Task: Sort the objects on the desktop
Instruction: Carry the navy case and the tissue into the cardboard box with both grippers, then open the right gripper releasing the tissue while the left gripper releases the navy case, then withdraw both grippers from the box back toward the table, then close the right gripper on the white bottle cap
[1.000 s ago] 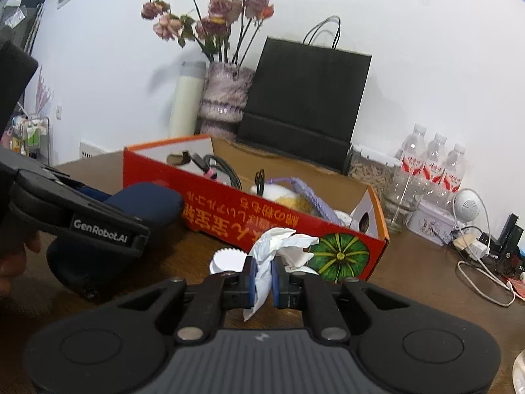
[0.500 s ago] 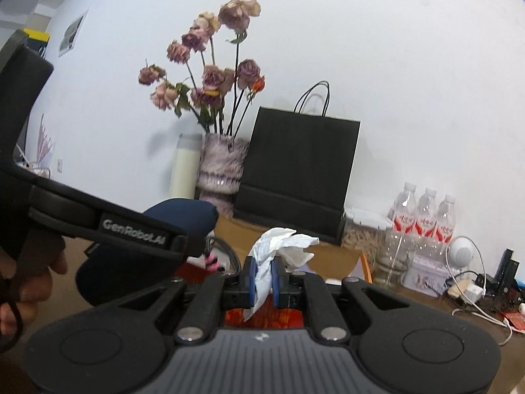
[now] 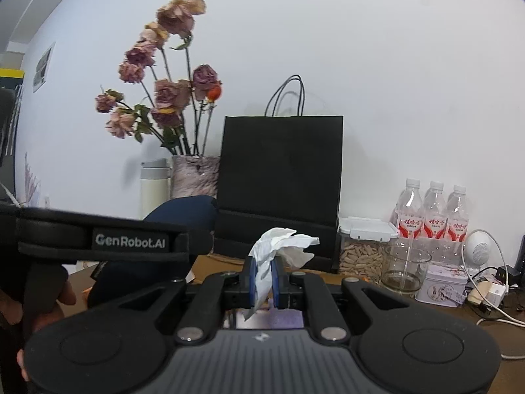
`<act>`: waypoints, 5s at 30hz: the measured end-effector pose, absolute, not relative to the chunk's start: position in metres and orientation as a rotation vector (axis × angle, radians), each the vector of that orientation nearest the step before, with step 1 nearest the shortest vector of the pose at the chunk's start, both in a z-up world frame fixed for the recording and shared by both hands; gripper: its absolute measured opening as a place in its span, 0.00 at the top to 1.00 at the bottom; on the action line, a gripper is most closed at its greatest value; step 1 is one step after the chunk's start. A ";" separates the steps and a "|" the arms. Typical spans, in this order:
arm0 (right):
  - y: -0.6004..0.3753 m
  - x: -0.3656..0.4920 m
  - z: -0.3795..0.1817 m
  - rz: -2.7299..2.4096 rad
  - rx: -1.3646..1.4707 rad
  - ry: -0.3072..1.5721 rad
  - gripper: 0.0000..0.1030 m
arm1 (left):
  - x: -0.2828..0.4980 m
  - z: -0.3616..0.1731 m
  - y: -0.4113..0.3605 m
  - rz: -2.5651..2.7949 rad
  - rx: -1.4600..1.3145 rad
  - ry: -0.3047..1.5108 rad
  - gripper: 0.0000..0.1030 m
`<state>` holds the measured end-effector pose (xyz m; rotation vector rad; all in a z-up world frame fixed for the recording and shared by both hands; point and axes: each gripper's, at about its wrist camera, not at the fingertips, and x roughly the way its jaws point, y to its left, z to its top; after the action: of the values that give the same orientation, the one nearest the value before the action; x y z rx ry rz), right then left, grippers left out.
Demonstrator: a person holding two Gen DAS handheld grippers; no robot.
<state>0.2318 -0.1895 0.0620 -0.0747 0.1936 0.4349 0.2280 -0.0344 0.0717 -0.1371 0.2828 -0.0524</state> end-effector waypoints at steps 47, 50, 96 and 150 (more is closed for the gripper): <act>-0.174 0.314 0.010 0.451 -0.086 0.418 0.05 | 0.306 0.027 -0.018 0.068 -0.056 0.413 0.00; -0.174 0.312 0.011 0.449 -0.092 0.410 0.04 | 0.304 0.026 -0.016 0.076 -0.066 0.410 0.00; -0.227 0.179 0.012 0.331 -0.116 0.321 0.00 | 0.171 0.014 0.001 0.120 0.009 0.332 0.00; -0.244 0.169 -0.025 0.359 -0.082 0.624 0.73 | 0.131 -0.016 0.041 0.095 -0.042 0.584 0.00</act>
<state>0.1693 -0.2435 -0.0248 -0.0816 0.6243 0.3590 0.1310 0.0406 -0.0157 -0.0423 0.5843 0.0947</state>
